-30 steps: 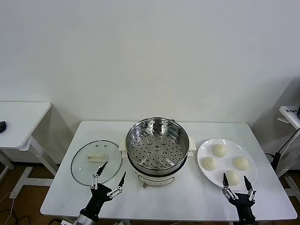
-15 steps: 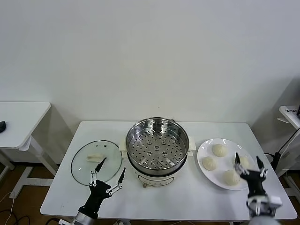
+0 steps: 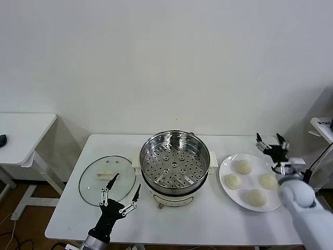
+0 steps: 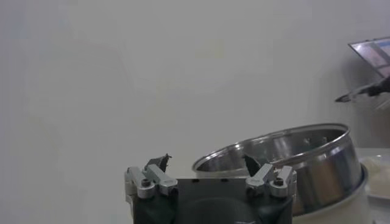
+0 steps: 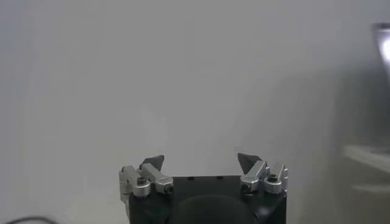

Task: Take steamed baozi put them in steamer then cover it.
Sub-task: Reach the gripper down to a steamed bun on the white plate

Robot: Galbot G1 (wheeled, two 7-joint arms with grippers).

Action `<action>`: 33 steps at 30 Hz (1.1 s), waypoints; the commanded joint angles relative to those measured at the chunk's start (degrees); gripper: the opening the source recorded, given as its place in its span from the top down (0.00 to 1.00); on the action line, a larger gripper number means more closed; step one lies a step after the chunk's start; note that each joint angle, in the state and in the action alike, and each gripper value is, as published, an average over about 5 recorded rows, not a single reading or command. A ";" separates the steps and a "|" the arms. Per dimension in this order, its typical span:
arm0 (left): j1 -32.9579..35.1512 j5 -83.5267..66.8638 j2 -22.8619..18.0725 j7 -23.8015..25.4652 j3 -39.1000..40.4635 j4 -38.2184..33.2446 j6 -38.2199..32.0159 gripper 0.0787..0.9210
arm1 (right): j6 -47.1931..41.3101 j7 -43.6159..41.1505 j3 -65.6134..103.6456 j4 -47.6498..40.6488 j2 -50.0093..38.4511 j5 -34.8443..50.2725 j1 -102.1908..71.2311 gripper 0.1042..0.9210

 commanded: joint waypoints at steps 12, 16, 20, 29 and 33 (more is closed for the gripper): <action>0.02 0.38 -1.03 -0.25 0.61 -0.22 0.84 0.12 | -3.58 -60.14 -31.71 -17.26 -6.64 -33.89 32.96 0.12; 0.48 0.64 -1.58 -0.29 0.37 -0.19 0.78 0.12 | -1.87 -63.50 -36.65 -20.59 -3.27 -41.82 38.59 0.12; 1.15 1.07 -2.21 -0.36 0.09 -0.10 0.44 0.12 | 0.28 -65.04 -38.73 -24.39 0.15 -49.09 41.62 0.12; 2.11 1.63 -2.74 -0.59 -0.23 0.18 -0.35 0.12 | 3.17 -62.11 -38.45 -31.49 5.65 -55.73 43.00 0.12; 2.20 1.71 -2.79 -0.68 -0.11 0.21 -0.47 0.12 | 3.71 -60.83 -38.03 -33.22 7.12 -56.90 42.16 0.12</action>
